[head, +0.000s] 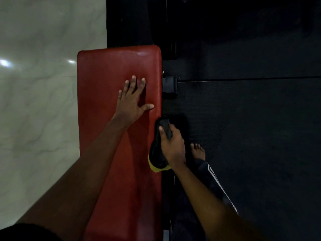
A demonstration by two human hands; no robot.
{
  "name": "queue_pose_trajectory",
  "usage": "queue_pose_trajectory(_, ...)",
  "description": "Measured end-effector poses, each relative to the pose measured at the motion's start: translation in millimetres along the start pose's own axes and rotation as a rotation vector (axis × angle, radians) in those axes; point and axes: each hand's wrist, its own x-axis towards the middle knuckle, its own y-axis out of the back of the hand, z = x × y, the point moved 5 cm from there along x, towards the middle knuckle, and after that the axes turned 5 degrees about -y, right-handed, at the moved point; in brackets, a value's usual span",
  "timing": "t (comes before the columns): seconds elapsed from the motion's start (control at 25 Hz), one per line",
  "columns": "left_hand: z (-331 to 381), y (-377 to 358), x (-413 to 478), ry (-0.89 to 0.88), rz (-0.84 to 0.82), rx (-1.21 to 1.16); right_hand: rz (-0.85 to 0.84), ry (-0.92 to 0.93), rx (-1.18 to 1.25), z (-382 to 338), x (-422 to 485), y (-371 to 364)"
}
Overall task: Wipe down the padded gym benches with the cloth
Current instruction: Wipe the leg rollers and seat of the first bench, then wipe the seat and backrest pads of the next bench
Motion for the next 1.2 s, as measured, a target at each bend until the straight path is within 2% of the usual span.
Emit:
queue_pose_trajectory(0.2,3.3,5.4,-0.9,0.04,-0.009,-0.072,-0.205,0.069,-0.15,-20.0,7.9,33.7)
queue_pose_trajectory(0.4,13.2,55.5,-20.3,0.098,0.125,-0.225,-0.08,0.238,-0.254,-131.0,28.5,134.2)
queue_pose_trajectory(0.48,29.5,98.9,-32.2,0.096,0.19,-0.279,-0.059,0.315,-0.305,-192.6,20.1,177.7)
queue_pose_trajectory(0.72,113.7,266.3,-56.9,-0.126,0.368,-0.42,0.116,0.516,-0.467,-360.5,-40.1,288.0)
queue_pose_trajectory(0.96,179.8,427.2,-78.4,-0.26,0.553,-0.377,0.263,0.668,-0.443,-498.7,-125.1,382.6)
queue_pose_trajectory(1.2,198.8,535.3,-94.8,-0.289,0.699,-0.295,0.378,0.762,-0.403,-603.8,-188.1,426.1)
